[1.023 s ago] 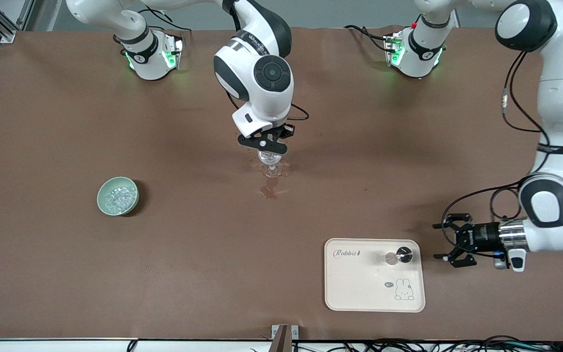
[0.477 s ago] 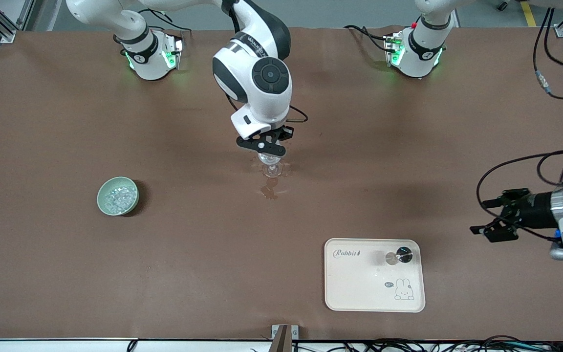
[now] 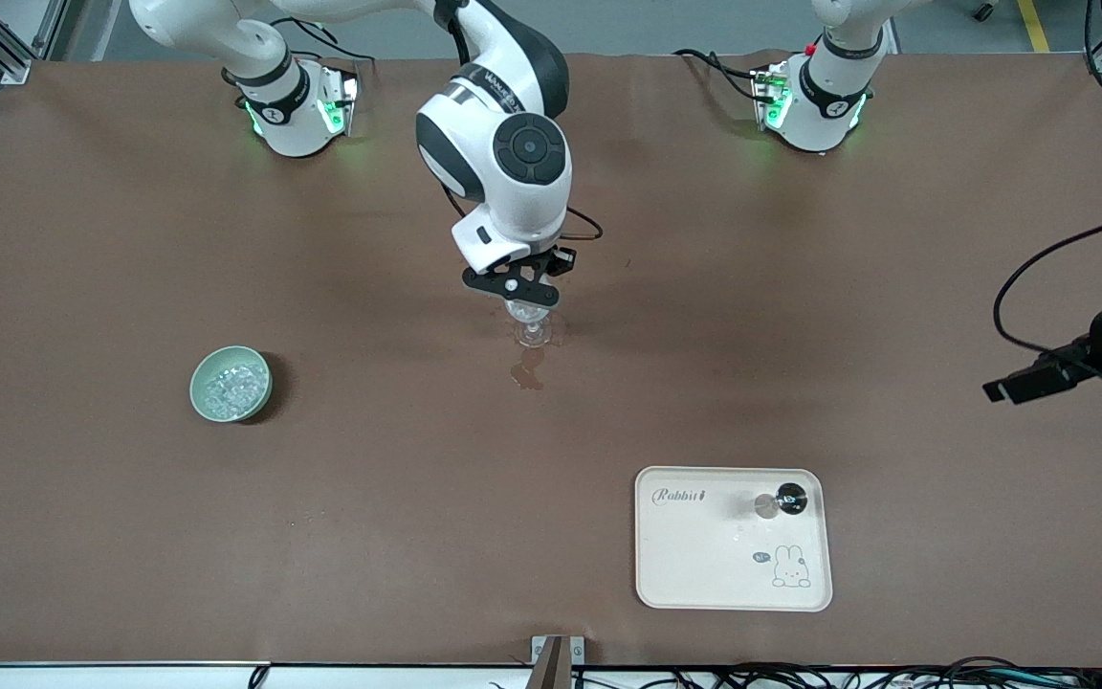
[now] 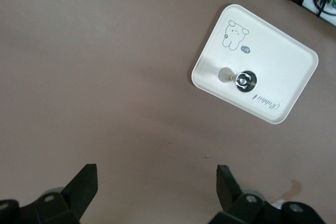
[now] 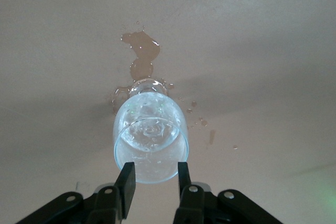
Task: Pour wine and add ice with both arms
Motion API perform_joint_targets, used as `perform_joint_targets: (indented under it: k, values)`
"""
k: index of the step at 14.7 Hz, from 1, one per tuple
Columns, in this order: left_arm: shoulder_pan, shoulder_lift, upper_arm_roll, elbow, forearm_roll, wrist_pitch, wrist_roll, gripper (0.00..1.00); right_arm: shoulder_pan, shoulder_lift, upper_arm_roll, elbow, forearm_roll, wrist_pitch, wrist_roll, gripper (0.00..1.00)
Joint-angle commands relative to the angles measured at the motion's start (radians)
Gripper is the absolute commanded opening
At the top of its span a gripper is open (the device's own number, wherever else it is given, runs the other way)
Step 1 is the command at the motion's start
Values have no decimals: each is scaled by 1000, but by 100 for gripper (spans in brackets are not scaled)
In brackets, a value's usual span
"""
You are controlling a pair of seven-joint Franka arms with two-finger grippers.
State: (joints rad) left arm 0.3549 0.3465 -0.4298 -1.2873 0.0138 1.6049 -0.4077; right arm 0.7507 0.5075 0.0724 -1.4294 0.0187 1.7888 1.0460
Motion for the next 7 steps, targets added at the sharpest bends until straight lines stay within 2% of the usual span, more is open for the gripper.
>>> perform_joint_targets:
  k: [1,2,3,5,6,7]
  values:
    - [-149,-185,171,-139,31,-6,139,100,-5,0,0,3,12,-2,3,44]
    - [-215,-228,253,-171,26,-6,192,100,-10,-1,0,6,12,-8,2,50]
    - [-258,-266,305,-200,26,-19,232,100,-22,-12,1,21,12,-15,0,62]
    - [-298,-325,345,-239,23,-66,250,100,-56,-49,0,70,12,-96,-3,90]
    - [-300,-345,352,-247,22,-78,257,100,-80,-79,-2,92,9,-138,-9,100]
    - [-303,-362,352,-256,20,-85,260,100,-108,-113,-2,95,0,-149,-15,100]
